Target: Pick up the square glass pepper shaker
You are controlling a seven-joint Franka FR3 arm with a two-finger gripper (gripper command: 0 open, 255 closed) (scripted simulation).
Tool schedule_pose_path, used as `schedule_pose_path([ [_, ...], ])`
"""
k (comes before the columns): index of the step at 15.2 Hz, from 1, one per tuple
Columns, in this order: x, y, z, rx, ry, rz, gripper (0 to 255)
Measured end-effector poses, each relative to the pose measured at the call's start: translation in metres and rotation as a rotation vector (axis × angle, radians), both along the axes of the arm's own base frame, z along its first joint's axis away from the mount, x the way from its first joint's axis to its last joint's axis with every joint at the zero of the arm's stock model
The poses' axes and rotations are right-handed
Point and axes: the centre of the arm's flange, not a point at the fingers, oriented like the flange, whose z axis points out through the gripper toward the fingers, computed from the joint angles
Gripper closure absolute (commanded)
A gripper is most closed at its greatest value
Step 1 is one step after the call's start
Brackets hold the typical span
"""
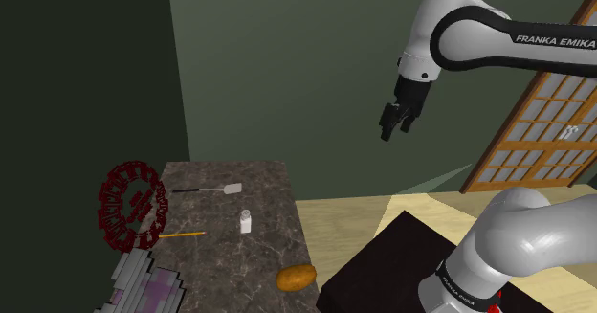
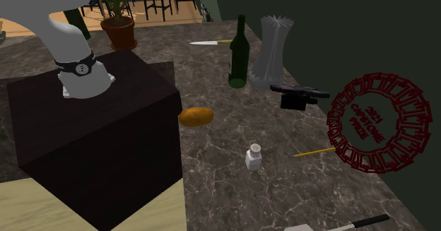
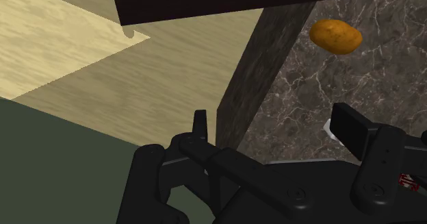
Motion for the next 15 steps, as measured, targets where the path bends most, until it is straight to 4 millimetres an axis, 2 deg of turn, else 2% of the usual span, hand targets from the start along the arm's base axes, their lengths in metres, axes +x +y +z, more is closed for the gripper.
schedule_pose_path([
  [2,0.003,0.003,-0.005,0.001,0.001,-0.002,0],
  [5,0.021,0.019,-0.027,0.006,0.006,-0.011,0],
  [15,0.088,0.08,-0.122,0.028,0.023,-0.049,0],
])
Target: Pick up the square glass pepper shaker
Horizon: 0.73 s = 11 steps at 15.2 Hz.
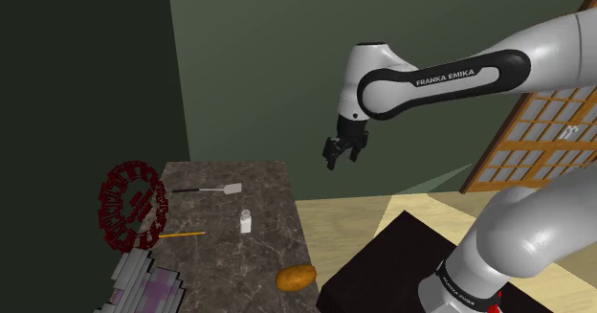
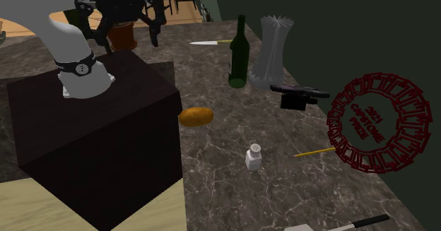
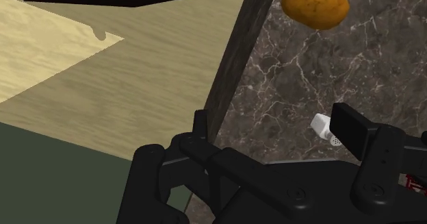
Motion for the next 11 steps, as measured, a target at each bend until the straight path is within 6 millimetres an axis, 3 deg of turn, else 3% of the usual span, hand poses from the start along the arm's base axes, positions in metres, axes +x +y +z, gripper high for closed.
schedule_pose_path([
  [11,0.075,0.069,-0.105,0.025,0.018,-0.041,0],
])
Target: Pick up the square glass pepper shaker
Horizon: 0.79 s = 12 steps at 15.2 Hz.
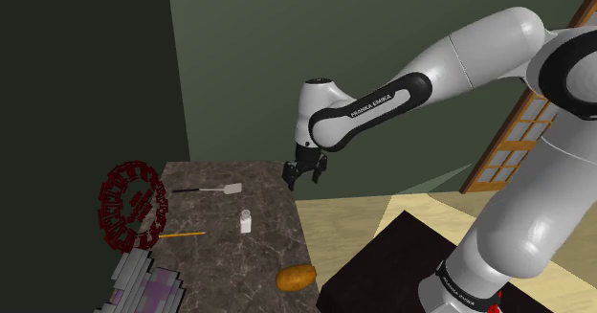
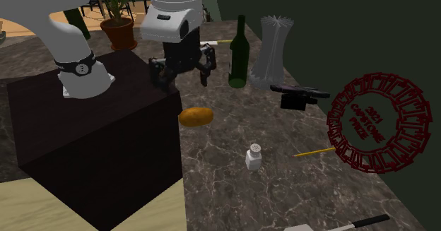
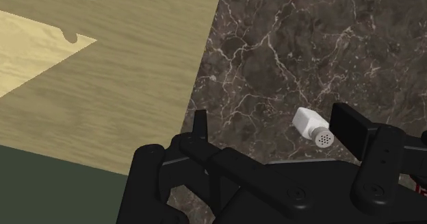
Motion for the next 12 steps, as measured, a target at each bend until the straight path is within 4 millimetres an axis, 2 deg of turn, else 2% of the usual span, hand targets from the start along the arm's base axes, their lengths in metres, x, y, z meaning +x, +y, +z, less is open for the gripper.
schedule_pose_path([
  [12,0.082,0.07,-0.112,0.028,0.02,-0.046,0],
])
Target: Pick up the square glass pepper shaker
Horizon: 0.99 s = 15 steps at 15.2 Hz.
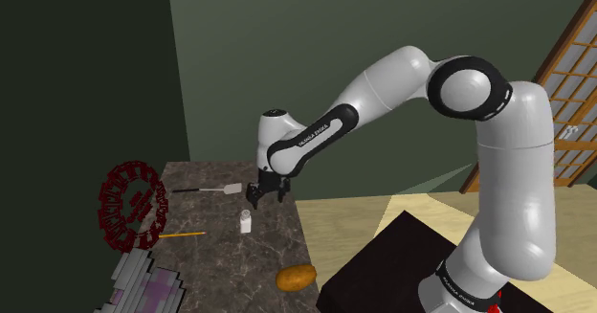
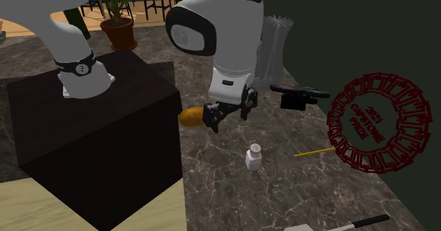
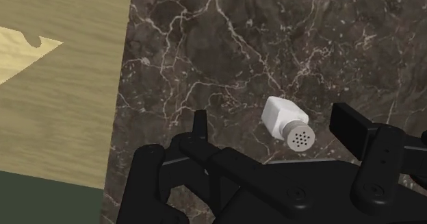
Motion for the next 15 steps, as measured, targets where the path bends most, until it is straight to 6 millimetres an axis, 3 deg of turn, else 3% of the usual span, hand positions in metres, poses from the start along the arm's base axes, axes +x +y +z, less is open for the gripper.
schedule_pose_path([
  [7,0.047,0.042,-0.064,0.016,0.012,-0.026,0],
  [15,0.054,0.047,-0.107,0.017,0.013,-0.03,0],
])
